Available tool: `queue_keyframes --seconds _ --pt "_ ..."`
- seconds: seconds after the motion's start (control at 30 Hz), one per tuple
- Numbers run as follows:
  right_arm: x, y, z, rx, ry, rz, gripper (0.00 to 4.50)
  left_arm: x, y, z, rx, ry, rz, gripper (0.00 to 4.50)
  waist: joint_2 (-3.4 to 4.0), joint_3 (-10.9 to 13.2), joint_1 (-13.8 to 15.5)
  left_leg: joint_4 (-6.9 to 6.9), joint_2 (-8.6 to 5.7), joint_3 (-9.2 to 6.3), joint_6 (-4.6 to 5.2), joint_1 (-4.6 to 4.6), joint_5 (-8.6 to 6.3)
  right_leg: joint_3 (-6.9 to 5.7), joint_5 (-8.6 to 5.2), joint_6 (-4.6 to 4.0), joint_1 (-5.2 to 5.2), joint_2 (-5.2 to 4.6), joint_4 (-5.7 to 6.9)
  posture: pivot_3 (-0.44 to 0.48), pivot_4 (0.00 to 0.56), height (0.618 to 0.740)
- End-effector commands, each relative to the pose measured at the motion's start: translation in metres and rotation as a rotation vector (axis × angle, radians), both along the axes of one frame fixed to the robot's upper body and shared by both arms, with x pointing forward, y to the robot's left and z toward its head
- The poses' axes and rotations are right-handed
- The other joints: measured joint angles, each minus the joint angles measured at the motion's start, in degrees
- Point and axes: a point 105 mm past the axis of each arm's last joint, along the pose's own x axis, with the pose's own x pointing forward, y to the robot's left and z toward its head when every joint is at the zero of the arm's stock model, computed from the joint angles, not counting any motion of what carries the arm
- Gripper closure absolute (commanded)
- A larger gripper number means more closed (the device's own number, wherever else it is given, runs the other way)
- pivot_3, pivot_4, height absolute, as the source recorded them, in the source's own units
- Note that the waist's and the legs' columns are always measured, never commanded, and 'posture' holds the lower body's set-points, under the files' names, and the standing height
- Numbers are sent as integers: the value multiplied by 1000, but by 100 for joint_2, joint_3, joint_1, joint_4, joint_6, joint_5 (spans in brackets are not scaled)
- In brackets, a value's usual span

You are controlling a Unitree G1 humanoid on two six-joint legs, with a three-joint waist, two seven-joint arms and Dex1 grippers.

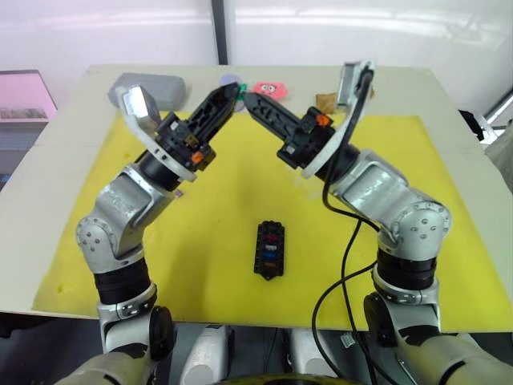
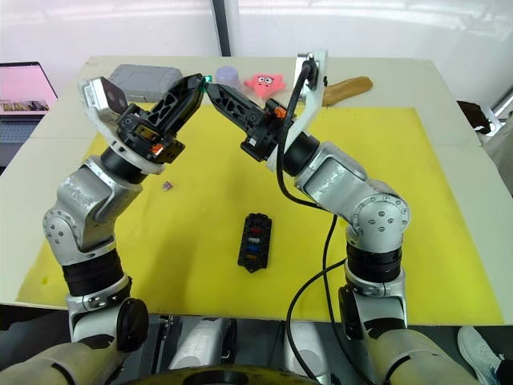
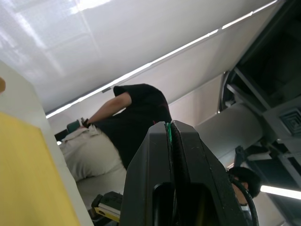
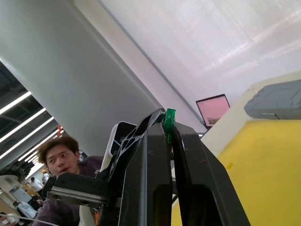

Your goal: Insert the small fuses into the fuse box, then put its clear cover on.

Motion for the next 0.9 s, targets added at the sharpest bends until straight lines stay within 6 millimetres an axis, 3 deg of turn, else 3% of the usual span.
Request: queue_keyframes --seconds 0.03,0.17,0.27,0.37,0.4,0.5,0.7,0.83,0.9 --pt "-13 2 16 42 -57 48 4476 -3 -1 5 -1 -21 -10 4500 0 0 0 0 0 0 0 0 0 0 0 0 0 0 0 0 150 740" --pt "-16 -2 20 50 -61 65 4476 1 5 -4 106 -14 1 4500 1 0 -3 -3 2 0 0 0 0 0 0 0 0 2 -4 0 150 740" --pt "-24 -8 19 19 -81 98 4500 -1 21 -4 160 -88 -69 3577 4 1 -5 -7 3 0 0 0 0 1 0 0 0 6 -6 0 150 740" --pt "-29 -16 13 -48 -84 121 4500 -16 32 -13 361 -149 -179 2100 6 4 -28 -17 0 0 1 0 0 4 0 0 -4 19 -13 0 150 740" --pt "-30 -20 10 -87 -85 122 4500 -18 38 -16 424 -155 -193 1775 6 4 -42 -19 0 -2 1 0 0 5 0 0 -7 23 -13 0 150 740" --pt "-33 -33 -1 -230 -93 123 4500 -22 48 -29 616 -193 -227 239 14 9 -47 -33 -1 -4 1 0 0 5 0 0 -9 24 -17 0 150 740" --pt "-44 -49 -39 -674 -178 156 4500 -42 47 -74 976 -411 -406 112 24 17 -18 -73 1 5 -13 9 10 11 0 0 -8 24 -53 0 150 740" --pt "-51 -51 -70 -1007 -281 202 4500 -47 36 -108 1187 -727 -449 112 28 21 -5 -90 35 12 -18 7 13 11 -1 -1 -14 30 -62 0 150 740" --pt "-48 -50 -83 -1111 -327 207 4500 -49 26 -121 1201 -867 -463 112 28 21 5 -89 42 16 -17 6 13 11 0 -2 -11 31 -66 0 150 740"
